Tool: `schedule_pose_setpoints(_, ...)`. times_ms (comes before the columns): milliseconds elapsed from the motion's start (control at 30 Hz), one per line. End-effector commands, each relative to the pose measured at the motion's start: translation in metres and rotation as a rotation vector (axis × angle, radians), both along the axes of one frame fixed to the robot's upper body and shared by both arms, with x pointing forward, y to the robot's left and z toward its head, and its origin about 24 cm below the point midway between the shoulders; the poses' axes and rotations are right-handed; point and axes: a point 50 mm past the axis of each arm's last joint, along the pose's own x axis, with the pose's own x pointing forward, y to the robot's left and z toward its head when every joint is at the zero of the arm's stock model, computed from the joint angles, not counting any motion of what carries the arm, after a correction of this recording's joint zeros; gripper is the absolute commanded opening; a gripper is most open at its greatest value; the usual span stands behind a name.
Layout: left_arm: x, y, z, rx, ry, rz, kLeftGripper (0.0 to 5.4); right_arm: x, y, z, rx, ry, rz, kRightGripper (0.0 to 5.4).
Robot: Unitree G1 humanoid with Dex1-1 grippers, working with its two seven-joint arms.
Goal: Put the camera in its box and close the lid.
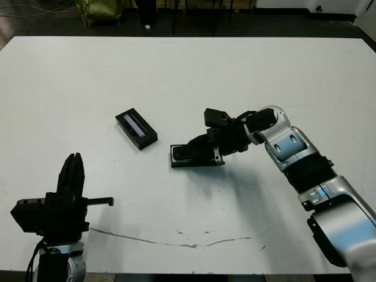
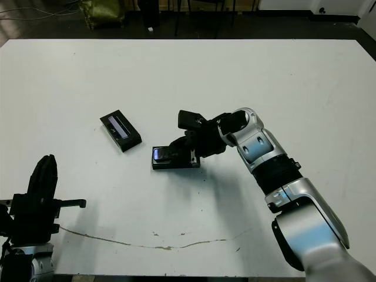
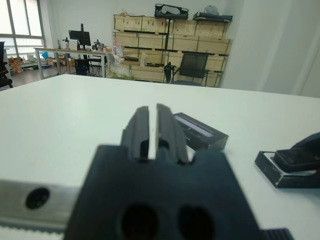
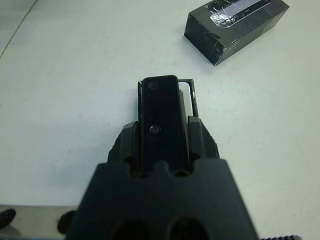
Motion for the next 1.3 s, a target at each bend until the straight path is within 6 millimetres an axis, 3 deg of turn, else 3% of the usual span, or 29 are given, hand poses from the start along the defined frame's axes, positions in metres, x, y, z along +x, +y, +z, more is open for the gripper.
schedule_pose_setpoints(33, -0.002, 0.002, -0.005, 0.014, 0.035, 0.004, 0.00, -0.001, -0.016, -0.019, -0.052, 0.059, -0.077, 0.74)
schedule_pose_setpoints(1300, -0.004, 0.000, -0.006, -0.003, 0.047, 0.002, 0.00, 0.007, -0.030, -0.003, 0.011, 0.089, -0.162, 0.73)
